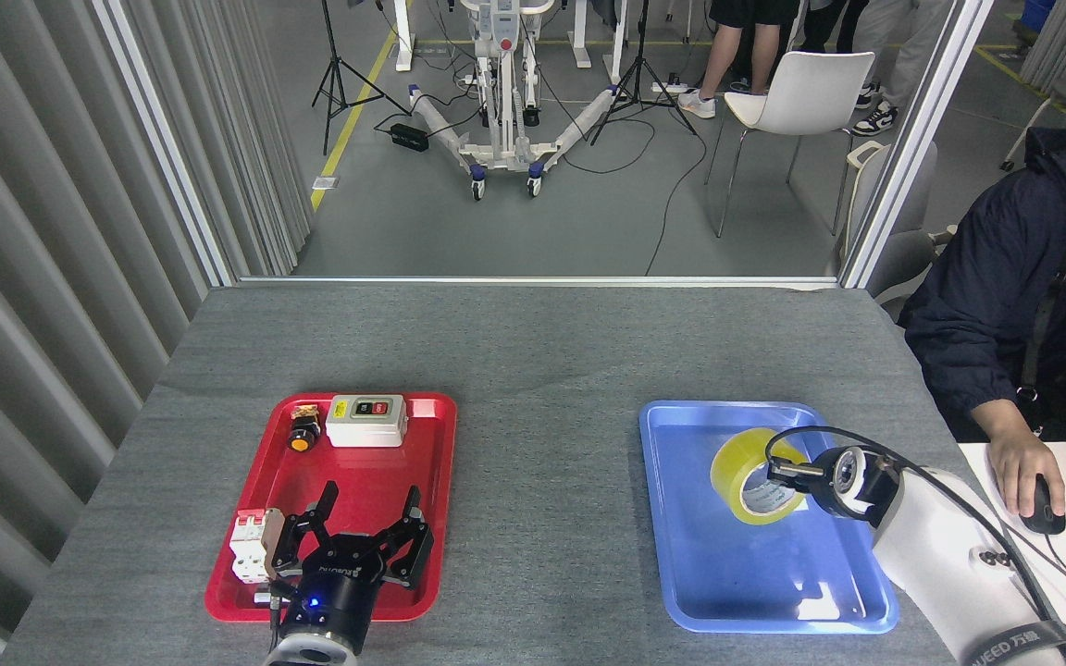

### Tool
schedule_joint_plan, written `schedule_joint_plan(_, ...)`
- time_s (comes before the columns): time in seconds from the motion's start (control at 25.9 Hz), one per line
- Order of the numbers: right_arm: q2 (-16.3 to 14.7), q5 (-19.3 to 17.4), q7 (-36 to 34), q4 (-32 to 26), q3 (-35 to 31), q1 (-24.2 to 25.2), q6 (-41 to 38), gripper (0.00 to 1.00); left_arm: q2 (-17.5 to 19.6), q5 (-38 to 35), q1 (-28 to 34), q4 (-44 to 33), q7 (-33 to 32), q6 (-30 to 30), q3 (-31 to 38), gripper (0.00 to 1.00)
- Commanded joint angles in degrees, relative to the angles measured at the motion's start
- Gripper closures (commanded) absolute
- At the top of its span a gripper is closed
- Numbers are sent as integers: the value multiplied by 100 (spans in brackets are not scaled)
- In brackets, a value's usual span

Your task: Place and move tape with both arms

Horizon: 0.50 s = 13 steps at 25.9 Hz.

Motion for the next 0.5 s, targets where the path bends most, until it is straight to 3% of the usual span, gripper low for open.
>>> schedule_joint_plan(0.0, 61, -5, -91, -13, -9, -25, -14, 57, -3, 0, 1, -4, -7, 0, -2, 0)
schedule_joint_plan(0.23, 79, -14, -197, -13, 0, -122, -5, 56, -3, 9, 1, 5, -7, 0, 7, 1)
schedule_joint_plan(0.46, 79, -14, -214, -13, 0, -113, -5, 72, 6, 0, 1, 5, 1, 0, 7, 0)
